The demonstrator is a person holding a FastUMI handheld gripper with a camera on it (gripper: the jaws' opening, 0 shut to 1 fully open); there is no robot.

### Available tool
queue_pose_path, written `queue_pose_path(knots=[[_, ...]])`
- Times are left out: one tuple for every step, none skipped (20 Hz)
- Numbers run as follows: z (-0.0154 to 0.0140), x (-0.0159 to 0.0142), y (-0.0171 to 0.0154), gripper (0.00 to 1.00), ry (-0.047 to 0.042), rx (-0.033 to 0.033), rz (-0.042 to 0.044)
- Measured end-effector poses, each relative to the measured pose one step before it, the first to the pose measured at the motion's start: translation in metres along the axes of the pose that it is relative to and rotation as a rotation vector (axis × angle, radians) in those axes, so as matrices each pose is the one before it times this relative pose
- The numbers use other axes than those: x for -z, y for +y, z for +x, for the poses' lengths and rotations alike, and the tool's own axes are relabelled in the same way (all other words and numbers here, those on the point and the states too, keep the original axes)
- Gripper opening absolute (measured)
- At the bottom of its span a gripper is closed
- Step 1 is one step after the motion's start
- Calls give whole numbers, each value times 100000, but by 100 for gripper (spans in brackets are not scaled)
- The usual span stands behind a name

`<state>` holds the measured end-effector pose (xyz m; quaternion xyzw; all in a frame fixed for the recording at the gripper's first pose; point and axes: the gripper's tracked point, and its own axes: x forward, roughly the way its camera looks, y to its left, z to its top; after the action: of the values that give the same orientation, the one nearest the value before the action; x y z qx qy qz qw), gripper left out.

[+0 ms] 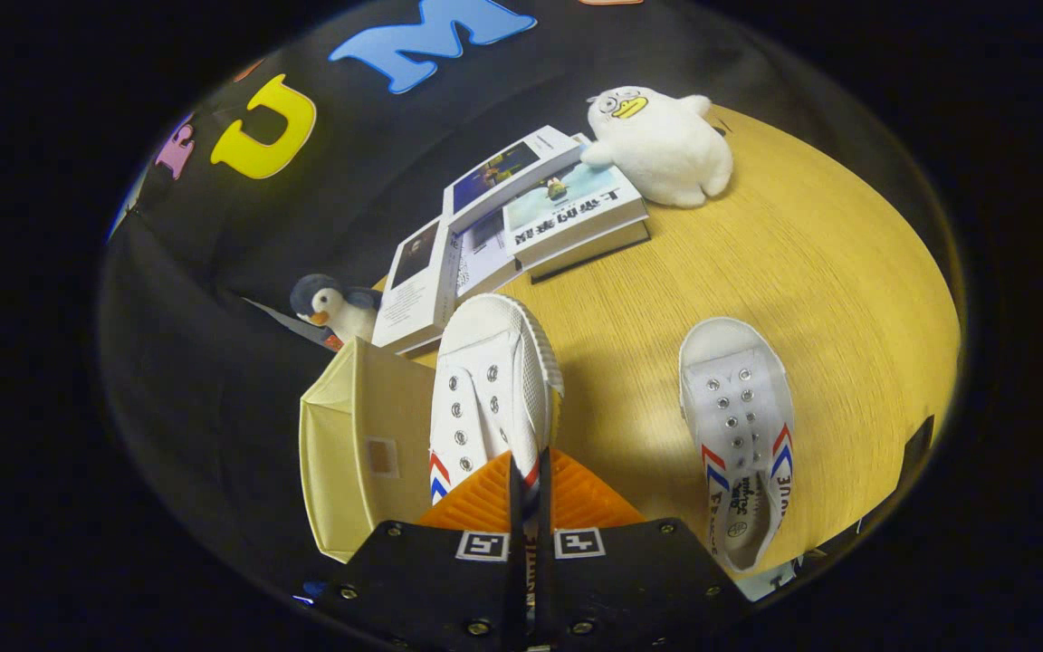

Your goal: Open the storage box then place both shoes into the box .Put the left shoe in first, then the right shoe, with the right side of both shoes facing outward in a uniform manner.

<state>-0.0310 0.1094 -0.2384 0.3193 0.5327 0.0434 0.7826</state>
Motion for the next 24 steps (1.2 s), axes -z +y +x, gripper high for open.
queue_pose_path(knots=[[-659,-399,1010,4,-912,-1003,-1289],[-518,-401,988,4,-833,-1023,-1154],[-472,-332,930,4,-988,-921,-873],[-334,-248,908,4,-374,-839,-919],[-286,-235,905,4,-958,-519,-971],[-272,-217,835,4,-697,-294,-1632],[-130,-126,834,4,-572,-171,-1345],[-89,-139,1013,4,219,-413,-1501],[-50,60,1053,4,-214,-610,-958],[80,52,1063,4,101,-753,-996],[317,193,1059,4,146,-964,-682],[308,181,1050,4,133,-927,-520],[325,311,1062,4,333,-772,-219],[404,279,1050,4,449,-737,-167],[625,309,932,4,363,-529,-350],[716,284,826,4,289,-151,-398],[685,383,718,4,498,148,-657],[748,417,702,4,464,500,-757],[834,414,512,4,495,731,-808],[810,416,429,4,726,932,-915],[800,560,421,4,955,734,-638],[831,535,416,4,1210,441,-357],[682,589,580,4,1072,172,-162],[754,517,428,4,1219,71,-343]])
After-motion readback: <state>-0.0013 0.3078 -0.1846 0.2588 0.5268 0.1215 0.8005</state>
